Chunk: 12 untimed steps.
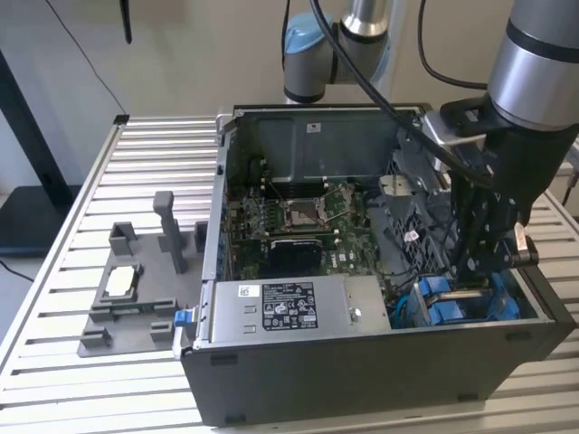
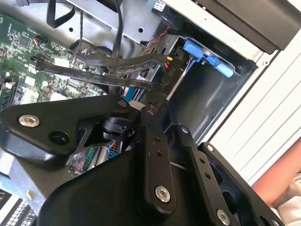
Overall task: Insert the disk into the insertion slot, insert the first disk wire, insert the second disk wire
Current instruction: 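Insert the second disk wire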
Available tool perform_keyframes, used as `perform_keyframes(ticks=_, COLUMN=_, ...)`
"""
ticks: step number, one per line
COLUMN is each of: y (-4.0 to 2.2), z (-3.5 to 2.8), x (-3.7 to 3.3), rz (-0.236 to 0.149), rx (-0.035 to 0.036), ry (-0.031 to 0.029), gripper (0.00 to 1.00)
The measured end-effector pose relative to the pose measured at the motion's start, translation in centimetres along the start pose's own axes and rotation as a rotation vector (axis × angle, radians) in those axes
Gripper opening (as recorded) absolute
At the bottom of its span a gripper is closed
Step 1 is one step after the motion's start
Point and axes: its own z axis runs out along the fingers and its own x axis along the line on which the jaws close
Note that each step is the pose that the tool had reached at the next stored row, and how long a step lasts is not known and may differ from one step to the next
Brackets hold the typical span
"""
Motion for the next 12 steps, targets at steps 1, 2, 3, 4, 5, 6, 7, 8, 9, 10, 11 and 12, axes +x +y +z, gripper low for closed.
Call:
perform_keyframes(ticks=1, y=-0.01, z=-0.15, x=0.00, rz=0.000, rx=-0.0001, ry=0.0001, gripper=0.24)
perform_keyframes(ticks=2, y=-0.04, z=-0.34, x=-0.01, rz=0.001, rx=-0.0002, ry=0.0001, gripper=0.24)
perform_keyframes(ticks=3, y=-0.06, z=-0.55, x=-0.01, rz=0.002, rx=-0.0003, ry=0.0003, gripper=0.24)
perform_keyframes(ticks=4, y=-0.08, z=-0.79, x=-0.02, rz=0.003, rx=-0.0003, ry=0.0003, gripper=0.24)
perform_keyframes(ticks=5, y=-0.11, z=-1.05, x=-0.02, rz=0.003, rx=-0.0002, ry=0.0003, gripper=0.24)
perform_keyframes(ticks=6, y=-0.13, z=-1.33, x=-0.03, rz=0.004, rx=-0.0003, ry=0.0004, gripper=0.24)
perform_keyframes(ticks=7, y=-0.16, z=-1.58, x=-0.03, rz=0.005, rx=-0.0003, ry=0.0006, gripper=0.24)
perform_keyframes(ticks=8, y=-0.18, z=-1.79, x=-0.04, rz=0.006, rx=-0.0002, ry=0.0006, gripper=0.24)
perform_keyframes(ticks=9, y=-0.19, z=-1.92, x=-0.04, rz=0.006, rx=-0.0002, ry=0.0005, gripper=0.24)
perform_keyframes(ticks=10, y=-0.20, z=-1.94, x=-0.04, rz=0.006, rx=-0.0002, ry=0.0004, gripper=0.24)
perform_keyframes(ticks=11, y=-0.20, z=-1.94, x=-0.04, rz=0.006, rx=-0.0002, ry=0.0004, gripper=0.24)
perform_keyframes(ticks=12, y=-0.20, z=-1.94, x=-0.04, rz=0.006, rx=-0.0002, ry=0.0004, gripper=0.24)
